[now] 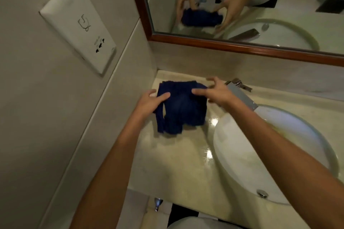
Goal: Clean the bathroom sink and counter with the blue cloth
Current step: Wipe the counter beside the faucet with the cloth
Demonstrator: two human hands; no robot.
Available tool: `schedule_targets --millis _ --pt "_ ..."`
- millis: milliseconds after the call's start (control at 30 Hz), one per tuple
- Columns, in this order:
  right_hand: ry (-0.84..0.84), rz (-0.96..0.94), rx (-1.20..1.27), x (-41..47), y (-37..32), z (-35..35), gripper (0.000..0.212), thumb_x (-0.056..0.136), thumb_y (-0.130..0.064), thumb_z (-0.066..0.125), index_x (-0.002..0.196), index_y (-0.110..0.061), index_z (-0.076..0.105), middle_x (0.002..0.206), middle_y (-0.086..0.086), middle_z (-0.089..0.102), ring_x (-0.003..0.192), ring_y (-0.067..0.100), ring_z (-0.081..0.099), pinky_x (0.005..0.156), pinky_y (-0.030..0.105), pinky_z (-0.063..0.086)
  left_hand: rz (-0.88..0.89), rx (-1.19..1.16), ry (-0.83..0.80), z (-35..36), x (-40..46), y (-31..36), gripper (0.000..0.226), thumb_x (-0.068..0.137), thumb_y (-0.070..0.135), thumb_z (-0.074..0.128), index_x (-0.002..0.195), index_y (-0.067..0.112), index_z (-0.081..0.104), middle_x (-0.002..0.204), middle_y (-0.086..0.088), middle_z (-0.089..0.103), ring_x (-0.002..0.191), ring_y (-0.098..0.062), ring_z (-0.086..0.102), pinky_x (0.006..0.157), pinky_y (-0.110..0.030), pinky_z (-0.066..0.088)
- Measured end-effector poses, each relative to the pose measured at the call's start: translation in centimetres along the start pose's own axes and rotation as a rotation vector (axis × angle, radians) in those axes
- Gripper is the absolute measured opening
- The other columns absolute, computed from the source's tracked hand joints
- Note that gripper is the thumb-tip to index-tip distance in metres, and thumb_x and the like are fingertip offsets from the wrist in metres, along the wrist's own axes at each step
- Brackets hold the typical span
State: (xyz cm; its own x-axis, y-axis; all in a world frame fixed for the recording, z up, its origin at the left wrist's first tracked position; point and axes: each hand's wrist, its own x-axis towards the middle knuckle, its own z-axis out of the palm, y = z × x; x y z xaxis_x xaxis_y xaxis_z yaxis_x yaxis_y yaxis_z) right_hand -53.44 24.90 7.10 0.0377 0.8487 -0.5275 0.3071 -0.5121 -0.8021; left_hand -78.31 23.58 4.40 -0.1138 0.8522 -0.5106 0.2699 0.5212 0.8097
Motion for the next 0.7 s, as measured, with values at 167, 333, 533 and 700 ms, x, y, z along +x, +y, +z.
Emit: schedule_targets --millis 167,333,533,700 --pt "0.309 -0.271 -0.295 2.6 -2.3 -2.9 0.066 0.089 -0.036 0.077 0.146 -0.018 0.049 0.141 0.004 0.057 0.125 0.021 0.057 0.106 0.044 0.050 0.182 0.509 0.183 0.6 3.3 -0.2 0.050 0.092 0.031 0.071 0.136 0.009 0.060 0.126 -0.006 0.066 0.117 -0.026 0.063 0.089 -0.032 0.048" --pt "0.349 -0.418 -0.714 2.8 3.7 -5.9 0.041 0.093 -0.036 0.066 0.129 -0.016 0.063 0.127 0.007 0.062 0.116 0.026 0.058 0.095 0.041 0.050 0.425 0.691 0.261 4.5 7.1 -3.6 0.054 0.097 0.038 0.061 0.145 0.013 0.052 0.147 -0.010 0.050 0.134 -0.027 0.047 0.105 -0.042 0.047" --pt "0.290 -0.434 -0.905 3.6 7.8 -6.4 0.056 0.094 -0.046 0.060 0.141 -0.016 0.051 0.135 0.008 0.052 0.119 0.027 0.052 0.093 0.048 0.052 0.298 0.882 0.274 10.6 12.7 -5.5 0.088 0.099 0.067 0.040 0.160 0.006 0.024 0.166 -0.024 0.020 0.153 -0.040 0.018 0.127 -0.052 0.010" --pt "0.315 -0.481 -0.981 4.5 8.4 -6.2 0.053 0.093 -0.036 0.066 0.138 -0.011 0.055 0.132 0.013 0.055 0.117 0.031 0.053 0.091 0.047 0.051 0.324 0.884 0.380 12.3 14.2 -7.5 0.081 0.100 0.060 0.035 0.160 0.006 0.025 0.165 -0.025 0.023 0.154 -0.039 0.019 0.127 -0.053 0.009"
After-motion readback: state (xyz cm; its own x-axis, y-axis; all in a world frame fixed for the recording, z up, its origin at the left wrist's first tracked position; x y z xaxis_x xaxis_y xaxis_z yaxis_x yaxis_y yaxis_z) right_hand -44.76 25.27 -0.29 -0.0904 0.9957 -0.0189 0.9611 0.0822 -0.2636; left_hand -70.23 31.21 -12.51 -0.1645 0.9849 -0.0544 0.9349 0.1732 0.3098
